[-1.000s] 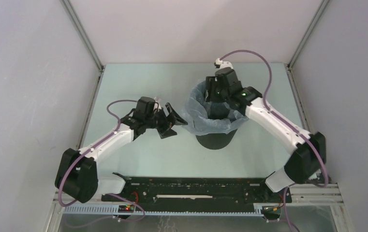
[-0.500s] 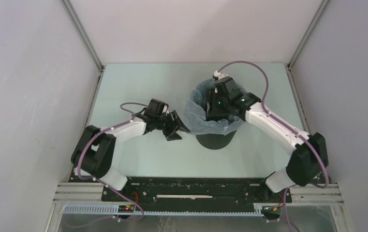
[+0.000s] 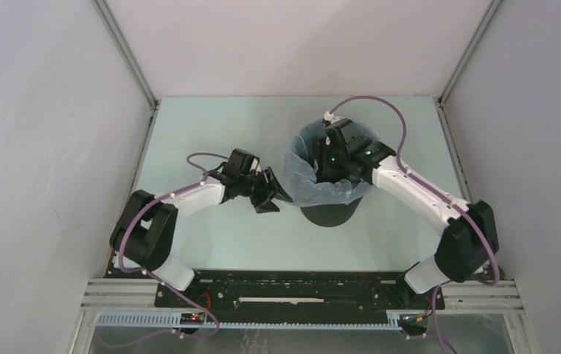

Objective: Put the trash bags into the trash bin

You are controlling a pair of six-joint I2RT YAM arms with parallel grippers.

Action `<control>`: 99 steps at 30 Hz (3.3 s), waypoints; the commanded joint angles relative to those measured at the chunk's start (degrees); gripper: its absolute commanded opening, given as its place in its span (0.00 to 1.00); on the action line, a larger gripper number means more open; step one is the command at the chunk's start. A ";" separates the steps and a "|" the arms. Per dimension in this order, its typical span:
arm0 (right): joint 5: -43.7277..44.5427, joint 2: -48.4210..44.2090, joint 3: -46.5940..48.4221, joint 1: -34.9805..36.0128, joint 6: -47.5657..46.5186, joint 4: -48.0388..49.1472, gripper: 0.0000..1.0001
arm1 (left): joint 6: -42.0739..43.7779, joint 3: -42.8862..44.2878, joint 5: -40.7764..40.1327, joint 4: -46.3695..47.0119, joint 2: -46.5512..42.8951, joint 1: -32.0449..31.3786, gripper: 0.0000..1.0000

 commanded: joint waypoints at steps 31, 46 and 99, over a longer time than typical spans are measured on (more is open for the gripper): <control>2.63 -6.77 -0.57 3.88 0.52 -0.50 0.66 | 1.09 8.76 -0.25 -3.36 -2.49 -1.13 0.79; 7.47 -13.59 5.15 -0.14 -4.51 -12.36 0.54 | 3.09 6.74 0.15 -4.41 -3.69 -1.17 0.78; -33.27 -16.61 6.70 -45.53 13.90 -0.16 0.81 | 7.21 5.72 -1.17 -7.76 -5.20 -1.63 0.68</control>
